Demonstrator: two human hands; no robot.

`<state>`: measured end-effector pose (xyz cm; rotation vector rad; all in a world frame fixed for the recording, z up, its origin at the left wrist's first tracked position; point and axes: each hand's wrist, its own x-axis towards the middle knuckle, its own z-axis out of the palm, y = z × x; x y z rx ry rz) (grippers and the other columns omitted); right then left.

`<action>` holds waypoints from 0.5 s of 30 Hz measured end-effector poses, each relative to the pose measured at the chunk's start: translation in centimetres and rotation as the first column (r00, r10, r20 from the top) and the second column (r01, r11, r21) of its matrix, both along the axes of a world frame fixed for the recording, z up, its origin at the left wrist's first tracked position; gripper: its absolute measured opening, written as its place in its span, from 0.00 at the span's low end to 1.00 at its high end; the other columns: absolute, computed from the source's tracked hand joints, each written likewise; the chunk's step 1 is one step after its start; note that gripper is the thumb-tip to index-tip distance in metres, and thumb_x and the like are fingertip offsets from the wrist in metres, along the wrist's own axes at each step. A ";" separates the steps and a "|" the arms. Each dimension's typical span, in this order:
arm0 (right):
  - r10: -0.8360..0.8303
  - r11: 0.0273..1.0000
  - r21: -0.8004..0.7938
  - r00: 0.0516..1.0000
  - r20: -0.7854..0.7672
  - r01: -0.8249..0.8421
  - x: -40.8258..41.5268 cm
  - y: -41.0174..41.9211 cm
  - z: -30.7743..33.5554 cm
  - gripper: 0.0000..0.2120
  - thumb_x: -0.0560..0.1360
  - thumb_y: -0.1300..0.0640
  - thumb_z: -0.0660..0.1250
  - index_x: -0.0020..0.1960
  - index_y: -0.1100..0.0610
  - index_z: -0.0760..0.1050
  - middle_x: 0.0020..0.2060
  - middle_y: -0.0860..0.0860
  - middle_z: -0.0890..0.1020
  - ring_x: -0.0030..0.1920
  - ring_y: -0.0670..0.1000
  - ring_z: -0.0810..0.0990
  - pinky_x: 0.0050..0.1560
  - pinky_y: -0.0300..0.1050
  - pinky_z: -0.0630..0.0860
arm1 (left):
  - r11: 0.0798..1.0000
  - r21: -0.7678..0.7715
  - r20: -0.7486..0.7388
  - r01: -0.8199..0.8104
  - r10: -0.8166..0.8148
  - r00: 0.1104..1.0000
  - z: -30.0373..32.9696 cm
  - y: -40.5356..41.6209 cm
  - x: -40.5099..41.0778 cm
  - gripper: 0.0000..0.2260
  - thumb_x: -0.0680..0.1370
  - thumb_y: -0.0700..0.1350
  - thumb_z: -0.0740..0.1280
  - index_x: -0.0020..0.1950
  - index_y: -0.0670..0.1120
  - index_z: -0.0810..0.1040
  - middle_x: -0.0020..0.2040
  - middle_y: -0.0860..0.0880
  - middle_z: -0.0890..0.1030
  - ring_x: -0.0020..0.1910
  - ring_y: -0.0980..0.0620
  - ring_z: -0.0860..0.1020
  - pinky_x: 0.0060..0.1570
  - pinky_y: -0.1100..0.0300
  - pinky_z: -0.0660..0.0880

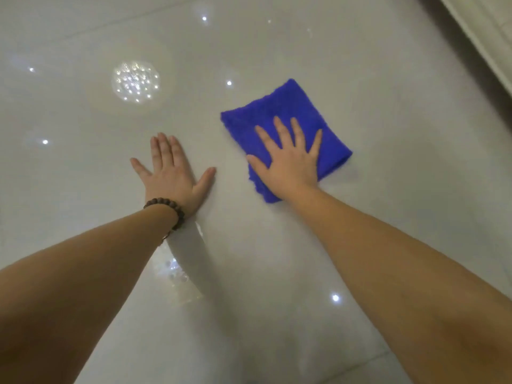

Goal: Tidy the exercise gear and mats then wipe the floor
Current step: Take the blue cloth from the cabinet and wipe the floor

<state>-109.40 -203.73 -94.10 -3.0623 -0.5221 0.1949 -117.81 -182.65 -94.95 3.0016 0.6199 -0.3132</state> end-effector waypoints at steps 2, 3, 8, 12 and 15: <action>0.200 0.980 0.031 0.980 -0.027 -0.199 -0.7 0.5 0.2 0.28 0.77 0.33 0.47 0.75 0.37 0.51 0.77 0.45 0.52 0.77 0.53 0.46 0.71 0.66 0.37 | 1.000 0.004 0.006 0.000 0.000 1.000 0.0 0.1 -0.1 0.45 0.73 0.73 0.41 0.78 0.42 0.41 0.79 0.43 0.42 0.78 0.47 0.40 0.71 0.32 0.41; 0.224 0.973 0.053 0.974 -0.019 -0.223 -0.2 -1.2 0.1 0.27 0.77 0.34 0.47 0.75 0.37 0.52 0.77 0.44 0.53 0.77 0.52 0.47 0.72 0.65 0.38 | 1.000 0.009 0.005 0.006 -0.006 1.000 -0.1 0.1 -0.1 0.45 0.73 0.73 0.41 0.78 0.42 0.41 0.79 0.43 0.42 0.78 0.47 0.40 0.71 0.32 0.41; -0.264 0.962 0.078 0.964 0.026 0.262 2.2 -18.5 -0.4 0.31 0.73 0.32 0.46 0.74 0.39 0.57 0.76 0.47 0.57 0.76 0.52 0.52 0.72 0.66 0.42 | 0.999 0.038 -0.012 0.006 -0.005 1.000 -0.1 -0.1 -0.2 0.46 0.72 0.73 0.39 0.78 0.41 0.41 0.79 0.43 0.42 0.78 0.47 0.40 0.71 0.32 0.42; -0.633 0.765 0.106 0.772 -0.057 0.635 2.1 -21.8 0.5 0.30 0.75 0.35 0.50 0.75 0.42 0.56 0.77 0.48 0.54 0.77 0.54 0.48 0.71 0.69 0.42 | 0.999 0.046 -0.014 0.004 -0.003 1.000 0.0 -0.3 -0.1 0.45 0.73 0.73 0.39 0.78 0.41 0.41 0.79 0.42 0.43 0.78 0.46 0.41 0.71 0.32 0.42; -0.566 0.817 0.149 0.824 0.021 0.557 -2.1 -13.7 -0.5 0.28 0.76 0.37 0.54 0.75 0.41 0.58 0.76 0.49 0.57 0.76 0.55 0.51 0.71 0.69 0.41 | 0.999 0.039 -0.021 0.010 -0.010 1.000 0.0 -0.2 -0.2 0.45 0.73 0.73 0.40 0.78 0.41 0.42 0.79 0.42 0.43 0.78 0.46 0.41 0.70 0.31 0.42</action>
